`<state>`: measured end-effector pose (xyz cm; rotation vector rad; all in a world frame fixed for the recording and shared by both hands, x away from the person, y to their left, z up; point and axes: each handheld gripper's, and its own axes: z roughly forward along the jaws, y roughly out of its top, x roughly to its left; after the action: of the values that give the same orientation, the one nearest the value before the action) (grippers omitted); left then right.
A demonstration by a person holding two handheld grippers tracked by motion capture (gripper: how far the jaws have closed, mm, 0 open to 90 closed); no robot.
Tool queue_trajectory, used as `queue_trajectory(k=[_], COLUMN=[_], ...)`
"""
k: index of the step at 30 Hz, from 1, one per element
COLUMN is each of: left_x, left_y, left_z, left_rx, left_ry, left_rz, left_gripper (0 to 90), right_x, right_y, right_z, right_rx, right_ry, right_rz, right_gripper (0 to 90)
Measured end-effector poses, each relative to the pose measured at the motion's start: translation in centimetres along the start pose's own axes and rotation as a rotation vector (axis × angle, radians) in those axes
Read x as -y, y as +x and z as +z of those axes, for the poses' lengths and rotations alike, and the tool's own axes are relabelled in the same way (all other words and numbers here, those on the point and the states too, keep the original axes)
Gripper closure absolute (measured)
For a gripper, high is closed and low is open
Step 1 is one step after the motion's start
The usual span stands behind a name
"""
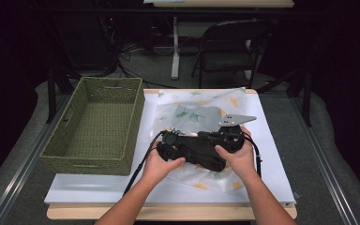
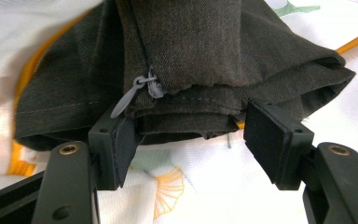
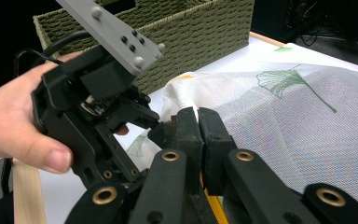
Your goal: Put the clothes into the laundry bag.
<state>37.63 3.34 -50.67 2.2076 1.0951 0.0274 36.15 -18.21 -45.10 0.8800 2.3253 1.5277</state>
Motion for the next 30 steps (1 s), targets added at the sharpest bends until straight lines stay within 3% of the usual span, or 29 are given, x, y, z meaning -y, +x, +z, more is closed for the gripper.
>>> queue_trajectory(k=[7,12,18,22,30], left_x=[-0.1,-0.2,-0.4,-0.8,-1.9], left_y=[0.2,0.3,0.0,-0.3,-0.4], left_z=[0.7,0.9,0.9,0.5,0.2], left_rx=[0.011,0.027,0.03,0.023,0.016], left_ry=[0.003,0.006,-0.01,-0.037,-0.071], left_rz=[-0.017,-0.034,-0.017,-0.001,-0.01], left_gripper=[43.0,55.6,68.1,71.1,72.5], right_x=[0.0,0.0,0.0,0.0,0.0], right_y=[0.0,0.1,0.1,0.1,0.3], right_z=[0.1,0.1,0.1,0.1,0.2], right_rx=[-0.001,-0.002,-0.001,-0.001,-0.006], right_ry=[0.003,0.003,0.004,0.004,0.005], right_rz=[-0.001,-0.002,-0.002,-0.003,-0.005], right_gripper=[88.3,88.3,88.3,88.4,88.3])
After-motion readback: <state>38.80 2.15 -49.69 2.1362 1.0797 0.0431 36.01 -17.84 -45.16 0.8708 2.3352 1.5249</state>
